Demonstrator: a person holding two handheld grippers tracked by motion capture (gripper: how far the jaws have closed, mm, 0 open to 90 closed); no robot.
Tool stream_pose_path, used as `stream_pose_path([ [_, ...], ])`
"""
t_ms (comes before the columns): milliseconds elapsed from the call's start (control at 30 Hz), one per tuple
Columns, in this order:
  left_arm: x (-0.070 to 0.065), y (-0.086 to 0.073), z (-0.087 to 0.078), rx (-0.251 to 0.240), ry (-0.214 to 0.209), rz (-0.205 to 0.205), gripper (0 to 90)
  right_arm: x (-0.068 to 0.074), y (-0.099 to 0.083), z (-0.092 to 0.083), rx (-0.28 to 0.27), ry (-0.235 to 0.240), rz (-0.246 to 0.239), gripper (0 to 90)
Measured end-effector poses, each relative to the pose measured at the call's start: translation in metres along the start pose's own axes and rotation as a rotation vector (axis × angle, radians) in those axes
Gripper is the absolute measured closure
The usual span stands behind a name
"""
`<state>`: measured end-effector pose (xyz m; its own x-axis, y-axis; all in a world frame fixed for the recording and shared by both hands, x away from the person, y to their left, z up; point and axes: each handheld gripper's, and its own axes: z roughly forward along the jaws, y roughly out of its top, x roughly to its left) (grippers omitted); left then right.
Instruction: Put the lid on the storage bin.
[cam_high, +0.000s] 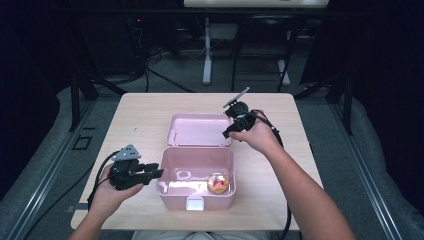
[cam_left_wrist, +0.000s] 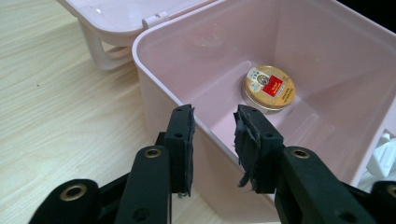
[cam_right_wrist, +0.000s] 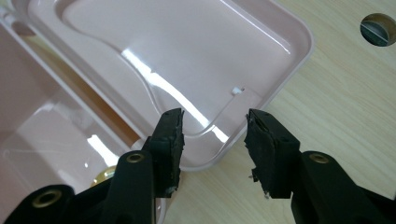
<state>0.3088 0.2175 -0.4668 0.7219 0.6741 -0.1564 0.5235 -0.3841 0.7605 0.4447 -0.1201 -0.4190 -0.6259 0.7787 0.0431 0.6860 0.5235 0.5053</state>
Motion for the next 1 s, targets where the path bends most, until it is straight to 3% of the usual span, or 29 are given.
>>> stream_pose_path([
  [333,0.0,-0.001,0.002,0.015,-0.008,0.007,71.6,-0.017,0.002,0.014,-0.025,-0.014,0.115,57.5],
  [733,-0.001,0.0,0.002,0.018,-0.005,0.02,72.0,-0.041,0.008,0.04,-0.034,-0.067,0.25,58.1],
  [1000,0.0,-0.001,0.002,0.017,-0.011,0.015,72.0,-0.045,0.014,0.06,-0.019,-0.083,0.285,58.1],
])
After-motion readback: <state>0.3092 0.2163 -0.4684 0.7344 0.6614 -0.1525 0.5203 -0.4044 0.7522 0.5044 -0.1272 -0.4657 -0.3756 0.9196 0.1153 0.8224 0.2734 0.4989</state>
